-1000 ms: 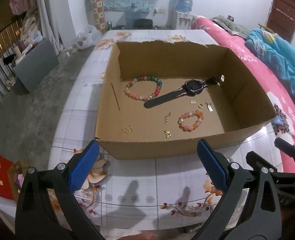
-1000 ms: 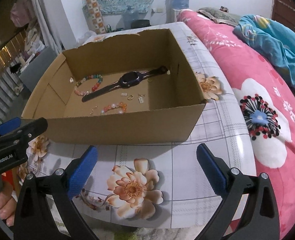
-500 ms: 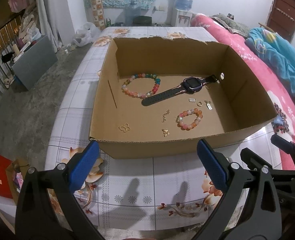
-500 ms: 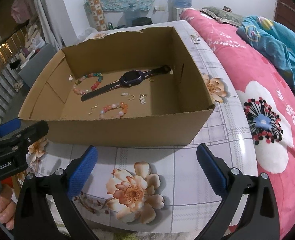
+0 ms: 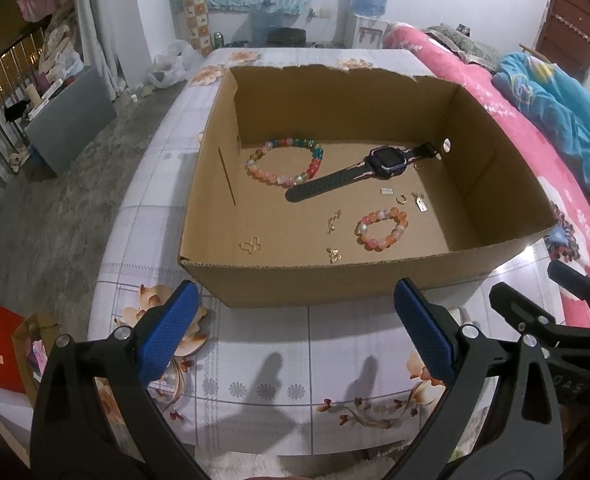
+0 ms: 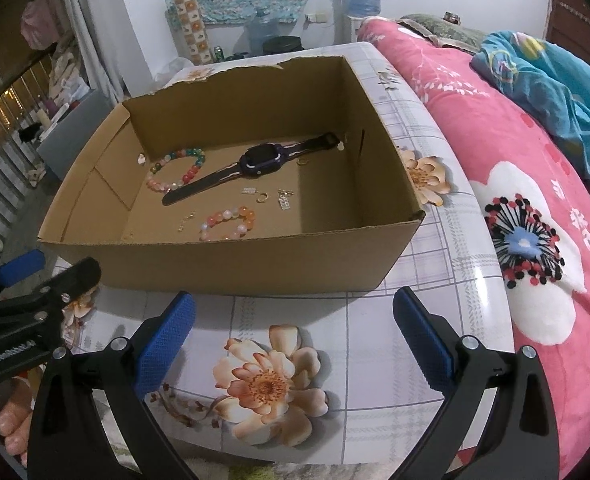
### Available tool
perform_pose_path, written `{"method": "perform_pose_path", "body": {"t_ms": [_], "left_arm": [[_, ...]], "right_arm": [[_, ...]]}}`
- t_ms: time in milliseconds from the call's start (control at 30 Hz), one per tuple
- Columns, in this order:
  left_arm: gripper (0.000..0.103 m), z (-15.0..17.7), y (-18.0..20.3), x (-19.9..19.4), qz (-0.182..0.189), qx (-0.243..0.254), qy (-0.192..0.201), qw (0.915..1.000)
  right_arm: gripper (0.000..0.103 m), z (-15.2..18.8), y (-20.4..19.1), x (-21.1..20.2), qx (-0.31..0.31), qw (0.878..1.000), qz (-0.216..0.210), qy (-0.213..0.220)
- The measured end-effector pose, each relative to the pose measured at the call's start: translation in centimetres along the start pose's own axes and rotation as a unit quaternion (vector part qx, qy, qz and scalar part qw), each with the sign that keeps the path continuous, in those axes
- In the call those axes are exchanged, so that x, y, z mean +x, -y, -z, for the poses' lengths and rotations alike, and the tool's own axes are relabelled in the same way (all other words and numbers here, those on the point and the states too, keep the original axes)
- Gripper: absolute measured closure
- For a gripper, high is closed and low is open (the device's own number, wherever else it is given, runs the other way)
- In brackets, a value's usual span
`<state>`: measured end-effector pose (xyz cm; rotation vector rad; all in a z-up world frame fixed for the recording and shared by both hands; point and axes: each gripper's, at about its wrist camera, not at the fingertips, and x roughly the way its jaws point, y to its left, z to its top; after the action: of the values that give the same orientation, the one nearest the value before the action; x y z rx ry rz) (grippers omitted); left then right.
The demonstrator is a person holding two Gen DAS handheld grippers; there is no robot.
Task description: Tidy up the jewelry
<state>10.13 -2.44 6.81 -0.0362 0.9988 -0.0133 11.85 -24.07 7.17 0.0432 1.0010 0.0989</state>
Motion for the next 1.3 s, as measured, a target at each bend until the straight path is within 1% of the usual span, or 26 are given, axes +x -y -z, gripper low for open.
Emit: {"method": "perform_pose_path", "body": {"t_ms": [100, 233, 600, 1300], "left_arm": [[0.008, 0.2, 0.1, 0.4, 0.001, -0.001, -0.01, 0.9999], [0.008, 0.3, 0.4, 0.5, 0.002, -0.002, -0.014, 0.9999], [0.008, 0.6, 0.9, 0.7, 0.002, 0.004, -0.023, 0.9997], [0.008, 0.6, 0.8, 0.6, 0.002, 0.004, -0.022, 0.9997]], "right_arm": [[0.007, 0.0, -0.2, 0.0, -0.004, 1.0, -0.004, 0.0], [0.007, 0.1, -0.5, 0.1, -0.008, 1.0, -0.008, -0.002], [0.007, 0.0, 0.3, 0.3, 0.006, 1.0, -0.006, -0.002], [0.007, 0.0, 0.5, 0.5, 0.008, 1.0, -0.007, -0.004]]}}
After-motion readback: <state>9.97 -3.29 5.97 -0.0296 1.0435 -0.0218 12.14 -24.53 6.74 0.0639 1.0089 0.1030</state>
